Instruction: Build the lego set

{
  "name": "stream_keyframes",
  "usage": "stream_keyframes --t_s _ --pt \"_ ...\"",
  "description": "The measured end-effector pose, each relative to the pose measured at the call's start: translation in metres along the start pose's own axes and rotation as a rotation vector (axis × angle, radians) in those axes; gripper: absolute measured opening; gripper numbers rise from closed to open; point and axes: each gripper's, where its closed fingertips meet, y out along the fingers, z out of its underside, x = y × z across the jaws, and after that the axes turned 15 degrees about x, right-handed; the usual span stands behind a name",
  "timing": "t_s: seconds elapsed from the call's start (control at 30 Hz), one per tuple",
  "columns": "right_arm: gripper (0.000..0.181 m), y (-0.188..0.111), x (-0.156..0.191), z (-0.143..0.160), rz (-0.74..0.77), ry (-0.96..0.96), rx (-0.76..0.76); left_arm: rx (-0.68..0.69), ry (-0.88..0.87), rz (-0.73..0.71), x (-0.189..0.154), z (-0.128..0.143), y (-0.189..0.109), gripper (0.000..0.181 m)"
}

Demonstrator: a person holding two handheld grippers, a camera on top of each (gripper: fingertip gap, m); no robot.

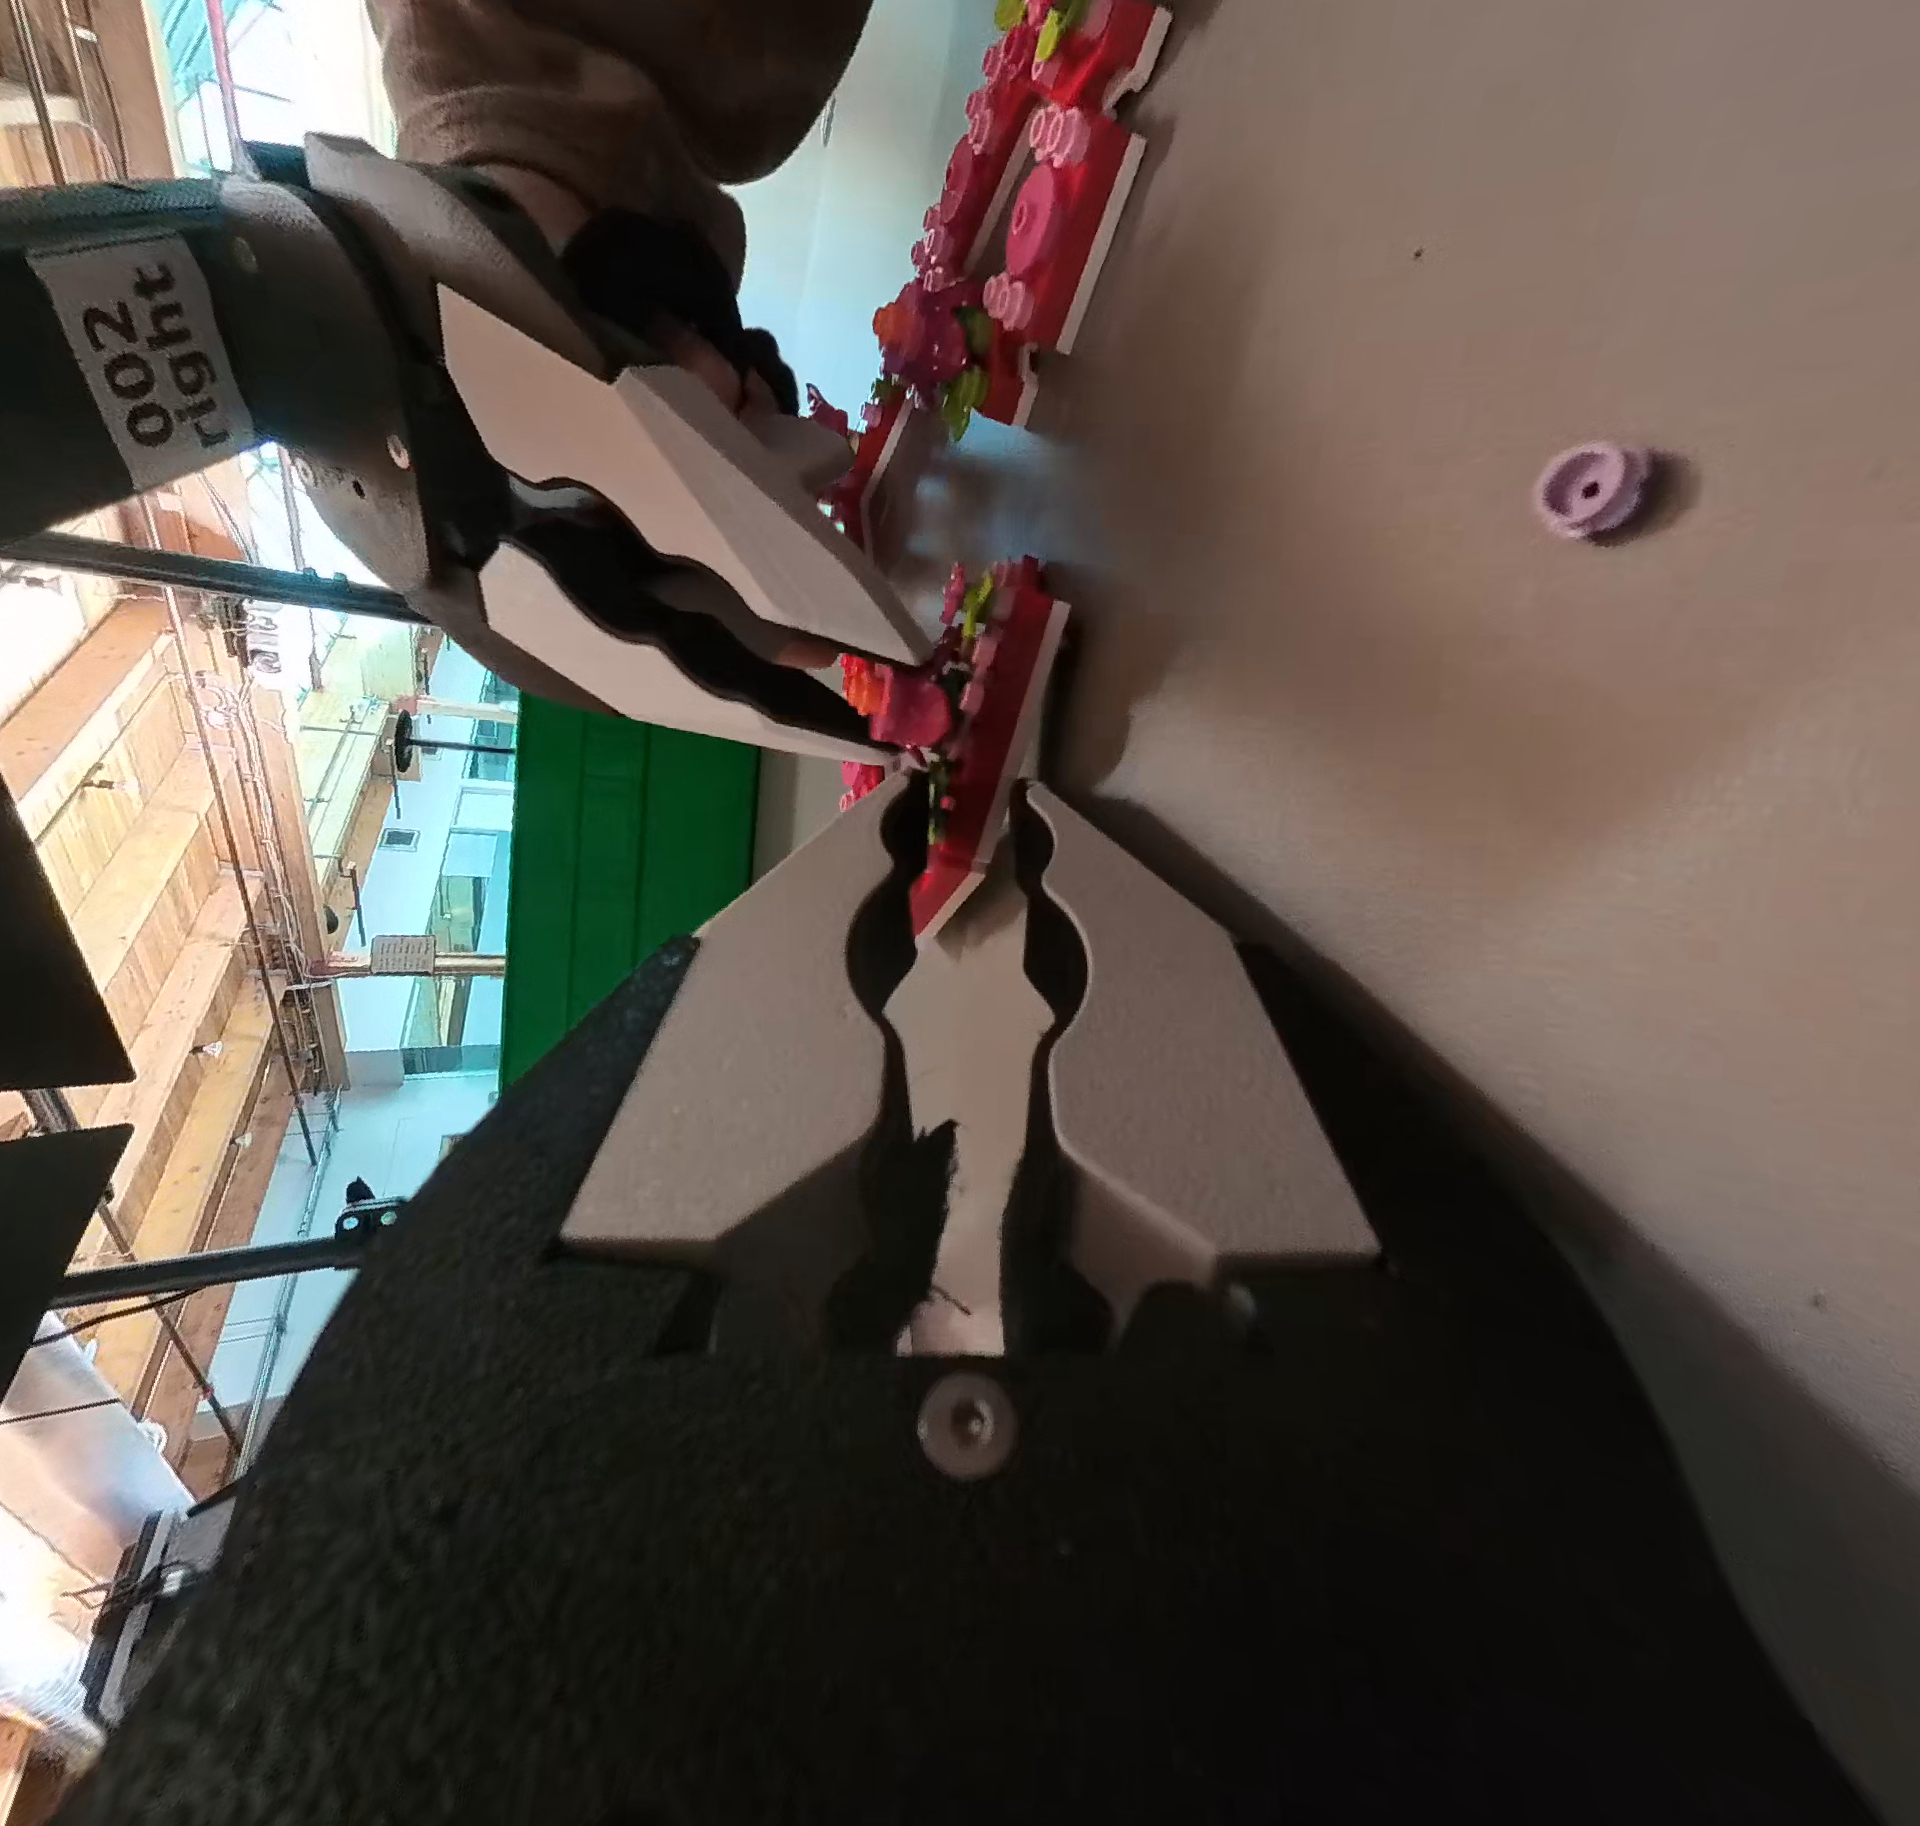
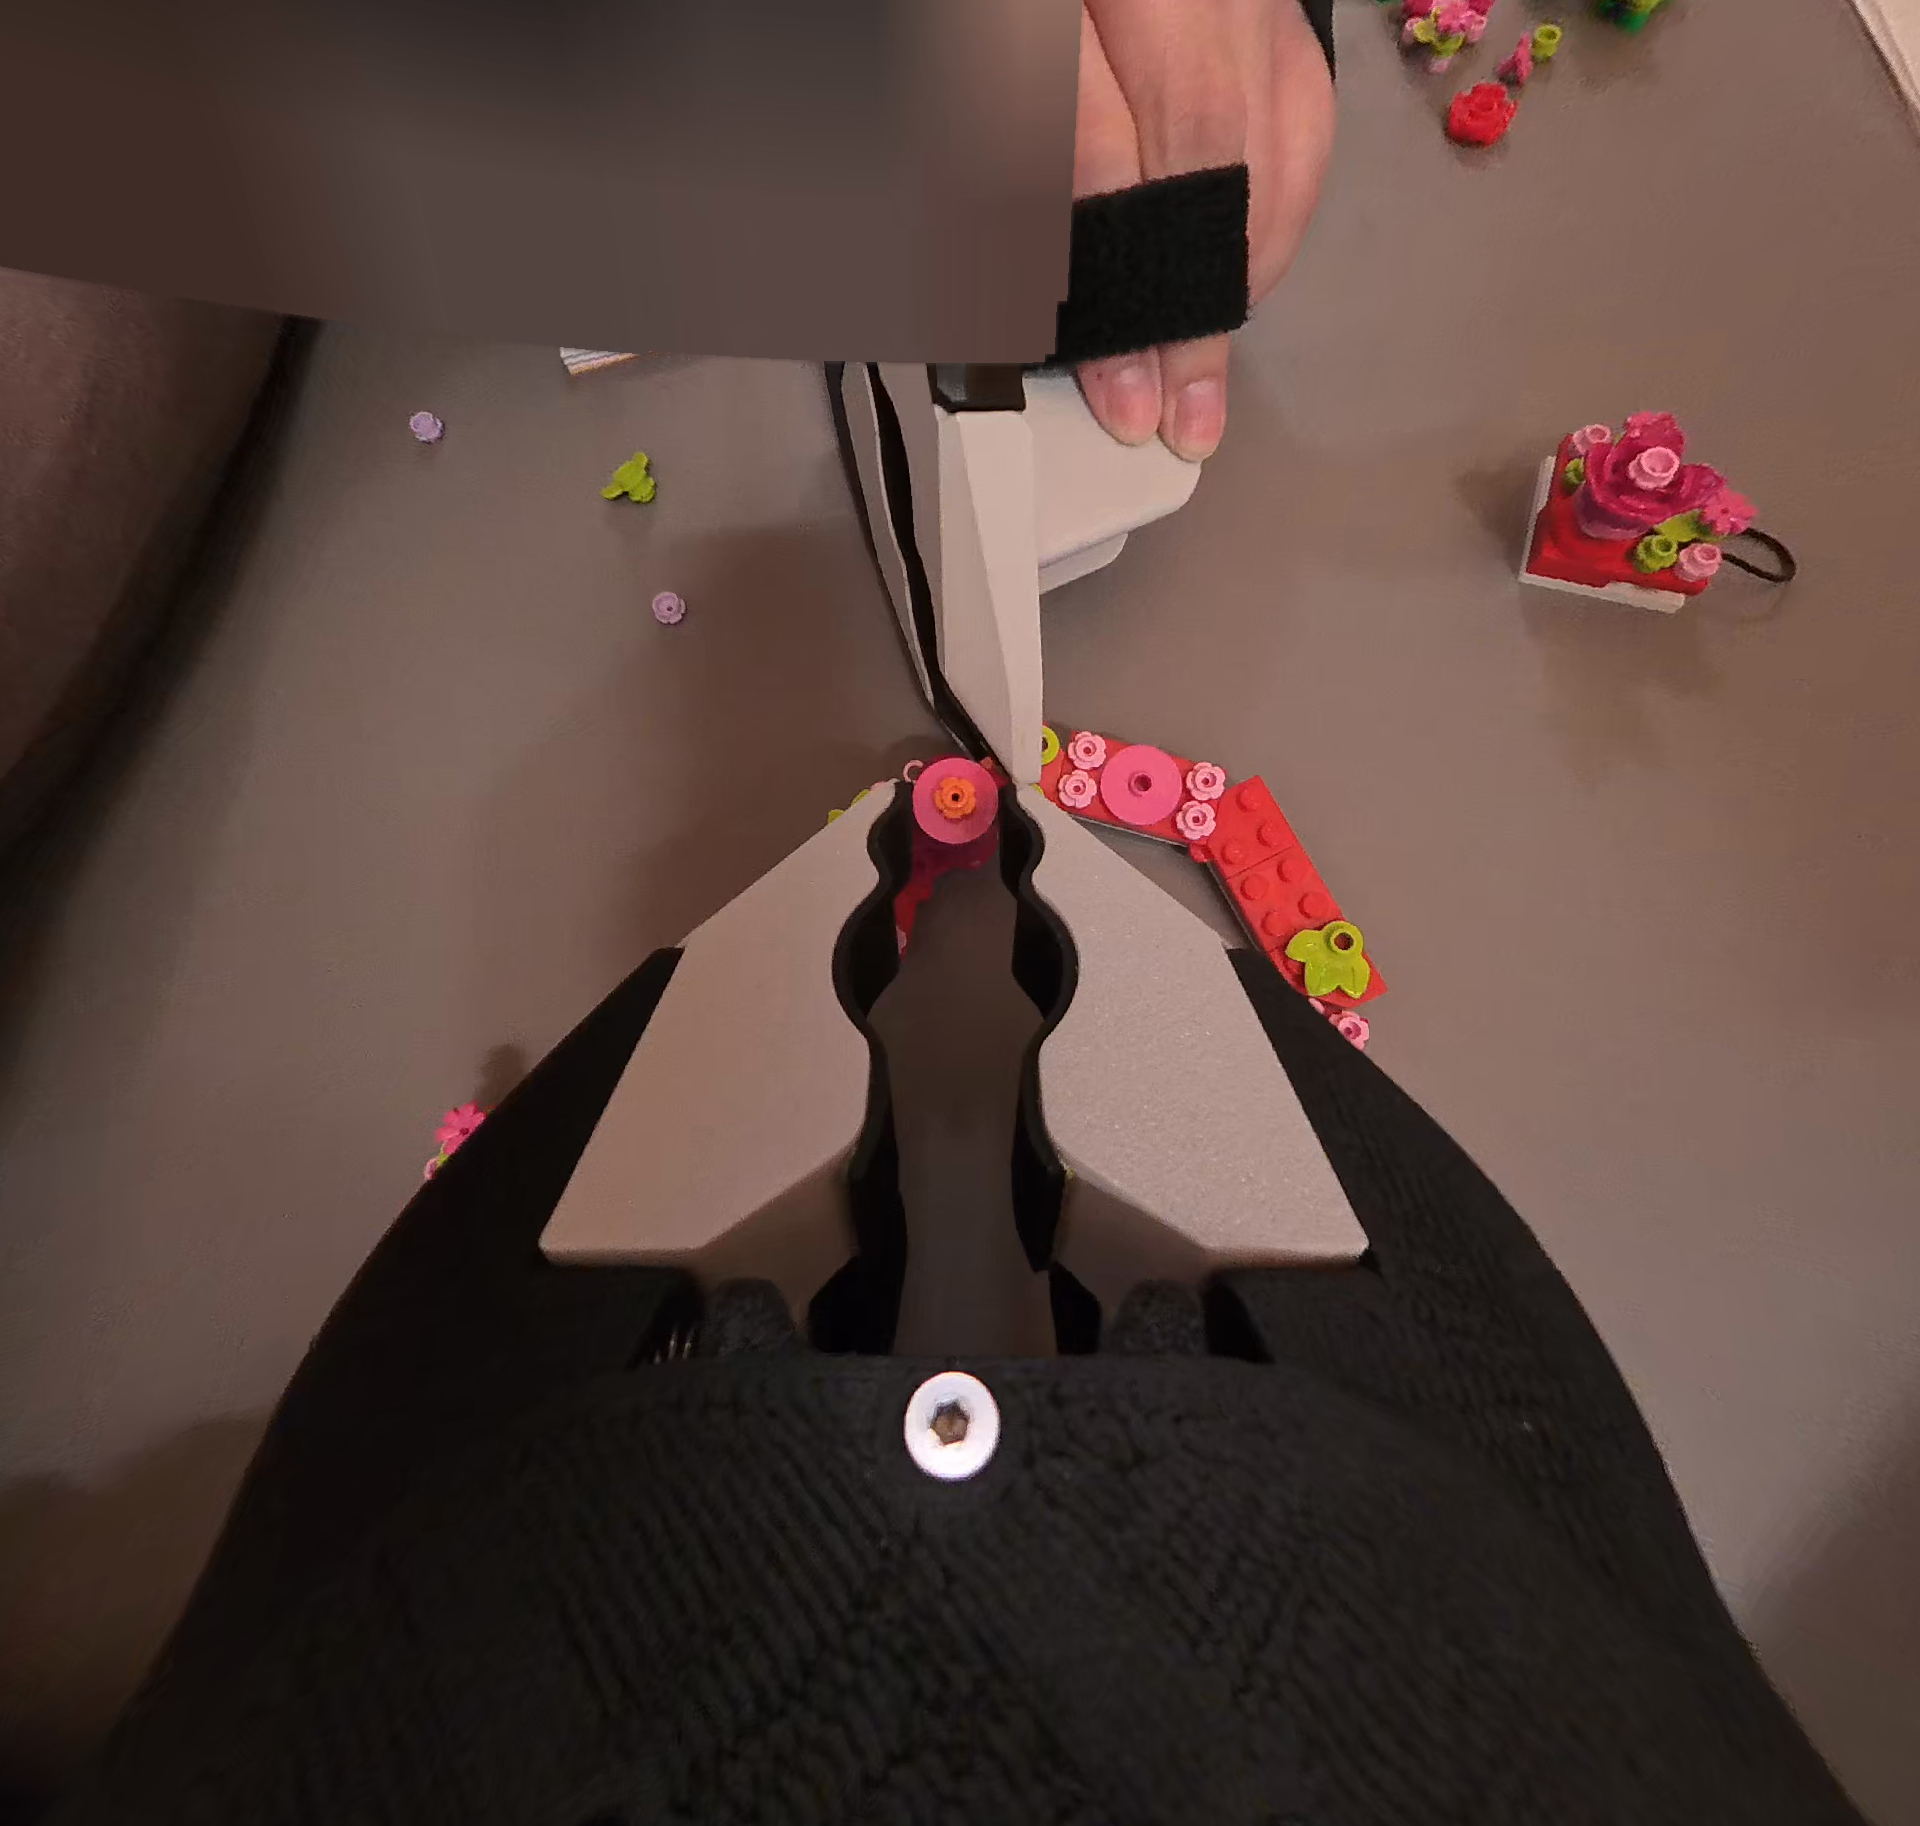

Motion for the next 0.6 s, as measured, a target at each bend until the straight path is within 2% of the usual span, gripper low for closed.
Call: stream_keyframes --t_s 0.2,0.3,0.6 --pt "0.015 0.0006 -0.0006 0.0005 0.004 0.051 0.017 0.025 0.004 -0.006 -0.0001 0.0003 0.0001 0.011" --pt "0.015 0.001 -0.0002 0.0013 0.045 0.013 0.027 0.018 -0.007 0.002 -0.0002 0.0002 0.0002 0.011" --pt "0.015 0.0006 0.0006 -0.0006 0.099 0.071 -0.029 0.016 0.041 -0.016 -0.0006 -0.0004 -0.0004 0.011"
